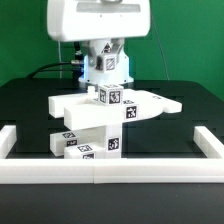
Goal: Assemble chair
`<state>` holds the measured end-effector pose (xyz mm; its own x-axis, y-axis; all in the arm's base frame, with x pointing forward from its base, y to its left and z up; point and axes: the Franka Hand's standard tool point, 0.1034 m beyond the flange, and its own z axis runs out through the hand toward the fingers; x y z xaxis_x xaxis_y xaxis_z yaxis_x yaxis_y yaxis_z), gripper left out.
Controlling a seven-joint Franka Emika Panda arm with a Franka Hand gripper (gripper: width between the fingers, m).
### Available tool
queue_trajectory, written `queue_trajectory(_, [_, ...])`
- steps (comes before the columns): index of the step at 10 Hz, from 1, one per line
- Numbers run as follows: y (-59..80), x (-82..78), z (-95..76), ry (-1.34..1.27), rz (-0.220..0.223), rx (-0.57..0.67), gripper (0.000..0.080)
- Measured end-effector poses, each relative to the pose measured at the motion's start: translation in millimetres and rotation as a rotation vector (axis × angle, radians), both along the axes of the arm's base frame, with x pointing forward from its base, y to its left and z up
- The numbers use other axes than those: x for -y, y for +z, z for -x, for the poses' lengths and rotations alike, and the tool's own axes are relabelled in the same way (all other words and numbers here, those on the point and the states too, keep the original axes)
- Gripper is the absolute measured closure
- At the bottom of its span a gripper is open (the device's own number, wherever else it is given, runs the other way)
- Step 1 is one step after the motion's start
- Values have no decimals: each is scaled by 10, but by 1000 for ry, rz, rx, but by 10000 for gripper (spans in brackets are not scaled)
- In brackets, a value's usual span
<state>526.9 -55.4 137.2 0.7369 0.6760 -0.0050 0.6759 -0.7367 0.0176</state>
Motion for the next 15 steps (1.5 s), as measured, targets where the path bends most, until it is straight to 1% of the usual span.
queue_trajectory(1, [-101, 129, 2, 12, 10, -9, 515])
queue_trajectory(2, [-130, 155, 16, 7, 14, -12, 515])
queue_trajectory(5, [-133, 159, 18, 6, 15, -13, 515])
queue_trajectory(7, [-107, 142, 12, 9, 13, -11, 515])
queue_trajectory(12, [-153, 62, 18, 5, 12, -16, 515])
queue_trajectory(15, [-172, 53, 23, 7, 13, -19, 515])
